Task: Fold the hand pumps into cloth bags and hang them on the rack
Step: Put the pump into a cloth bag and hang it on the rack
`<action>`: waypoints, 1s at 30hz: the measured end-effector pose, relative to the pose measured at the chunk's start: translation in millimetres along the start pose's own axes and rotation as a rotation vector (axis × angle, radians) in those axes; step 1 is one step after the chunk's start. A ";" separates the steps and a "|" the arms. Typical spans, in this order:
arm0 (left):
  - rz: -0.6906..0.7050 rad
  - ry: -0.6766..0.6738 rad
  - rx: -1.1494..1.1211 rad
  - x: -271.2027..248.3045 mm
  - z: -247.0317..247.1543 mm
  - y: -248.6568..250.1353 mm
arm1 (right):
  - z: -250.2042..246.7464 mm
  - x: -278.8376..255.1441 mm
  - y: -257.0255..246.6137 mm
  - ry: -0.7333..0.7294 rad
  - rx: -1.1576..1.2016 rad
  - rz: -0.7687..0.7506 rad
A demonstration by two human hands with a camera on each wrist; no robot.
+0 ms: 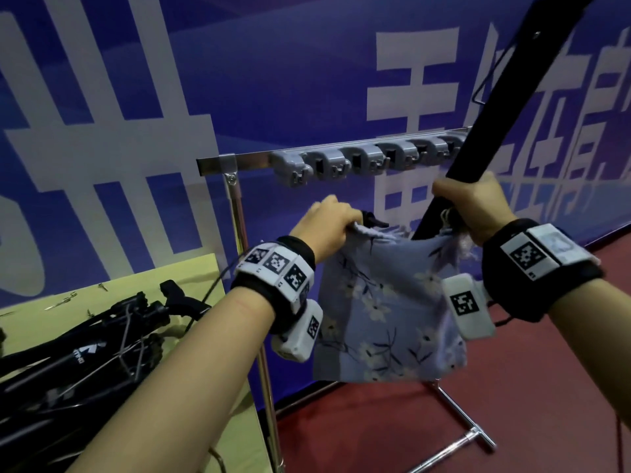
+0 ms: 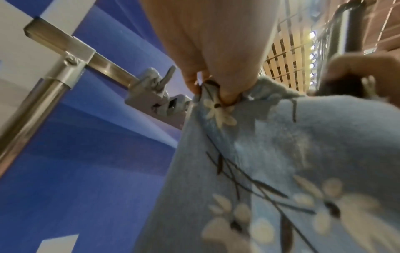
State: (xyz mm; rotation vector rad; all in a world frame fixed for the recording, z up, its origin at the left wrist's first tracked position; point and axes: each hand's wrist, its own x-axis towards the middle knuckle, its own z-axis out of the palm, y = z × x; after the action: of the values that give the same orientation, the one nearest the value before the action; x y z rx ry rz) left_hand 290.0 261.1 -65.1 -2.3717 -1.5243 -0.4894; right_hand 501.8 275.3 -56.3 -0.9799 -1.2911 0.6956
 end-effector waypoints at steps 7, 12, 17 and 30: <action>-0.080 -0.046 -0.819 -3.7 -27.5 5.5 | -4.9 -14.3 -4.1 -0.269 -0.158 -0.039; -0.293 -0.465 -1.042 -16.6 -28.1 25.1 | -9.1 -12.1 -1.4 -0.279 -0.236 -0.022; -0.267 -0.646 -0.210 -12.3 -19.8 23.0 | -13.3 -14.4 -1.6 -0.302 -0.148 -0.046; -0.322 -0.211 0.311 -3.7 -13.5 23.4 | -4.6 -25.6 4.7 -0.466 -0.377 -0.034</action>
State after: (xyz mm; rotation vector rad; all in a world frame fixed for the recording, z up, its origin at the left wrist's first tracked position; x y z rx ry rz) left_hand 308.2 243.1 -55.7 -2.0011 -1.9295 -0.0555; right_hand 502.2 254.2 -72.2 -1.1330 -1.8932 0.6911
